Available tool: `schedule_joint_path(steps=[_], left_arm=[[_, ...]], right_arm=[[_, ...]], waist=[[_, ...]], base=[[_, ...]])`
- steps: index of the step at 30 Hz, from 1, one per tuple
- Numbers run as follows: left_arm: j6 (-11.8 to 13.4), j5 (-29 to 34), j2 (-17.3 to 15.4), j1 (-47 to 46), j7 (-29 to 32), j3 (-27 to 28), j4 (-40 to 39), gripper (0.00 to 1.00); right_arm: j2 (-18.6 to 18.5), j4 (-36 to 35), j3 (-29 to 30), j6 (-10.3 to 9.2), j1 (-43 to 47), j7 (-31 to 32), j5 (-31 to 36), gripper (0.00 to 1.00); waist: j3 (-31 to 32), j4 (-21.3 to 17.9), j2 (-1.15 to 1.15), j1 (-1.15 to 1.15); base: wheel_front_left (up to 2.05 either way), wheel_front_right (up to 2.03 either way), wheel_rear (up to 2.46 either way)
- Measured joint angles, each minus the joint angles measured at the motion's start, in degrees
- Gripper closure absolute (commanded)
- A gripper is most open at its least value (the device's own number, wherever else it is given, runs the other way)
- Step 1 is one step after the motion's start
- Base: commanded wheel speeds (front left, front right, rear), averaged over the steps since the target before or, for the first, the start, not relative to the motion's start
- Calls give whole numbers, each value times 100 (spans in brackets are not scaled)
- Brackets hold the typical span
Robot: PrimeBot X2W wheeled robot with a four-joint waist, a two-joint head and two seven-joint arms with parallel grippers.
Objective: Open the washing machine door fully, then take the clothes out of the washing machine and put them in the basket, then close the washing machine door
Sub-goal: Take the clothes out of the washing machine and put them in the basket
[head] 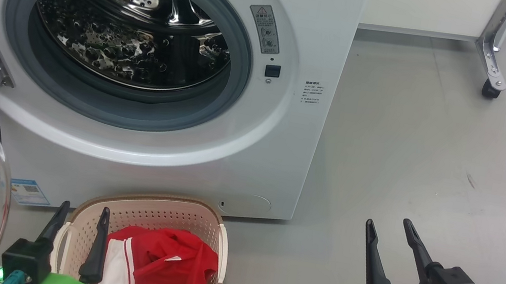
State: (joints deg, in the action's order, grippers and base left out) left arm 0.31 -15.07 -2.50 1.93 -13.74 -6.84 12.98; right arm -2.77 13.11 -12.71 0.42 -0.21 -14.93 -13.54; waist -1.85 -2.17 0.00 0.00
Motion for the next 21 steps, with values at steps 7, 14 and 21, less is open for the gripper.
schedule_joint_path(steps=[7,14,21], left_arm=[[124,55,-5,183,90,-43,-278,0],[193,56,-9,314,208,-60,-522,0],[225,56,-9,418,277,-67,-743,0]], right_arm=[[2,-57,-2,-8,85,0,0,0],[5,-107,-2,-11,125,0,1,0],[7,-129,-2,-11,139,0,1,0]], waist=[[42,-39,0,0],[28,-61,0,0],[11,-76,0,0]], base=[[0,0,0],[0,0,0],[0,0,0]])
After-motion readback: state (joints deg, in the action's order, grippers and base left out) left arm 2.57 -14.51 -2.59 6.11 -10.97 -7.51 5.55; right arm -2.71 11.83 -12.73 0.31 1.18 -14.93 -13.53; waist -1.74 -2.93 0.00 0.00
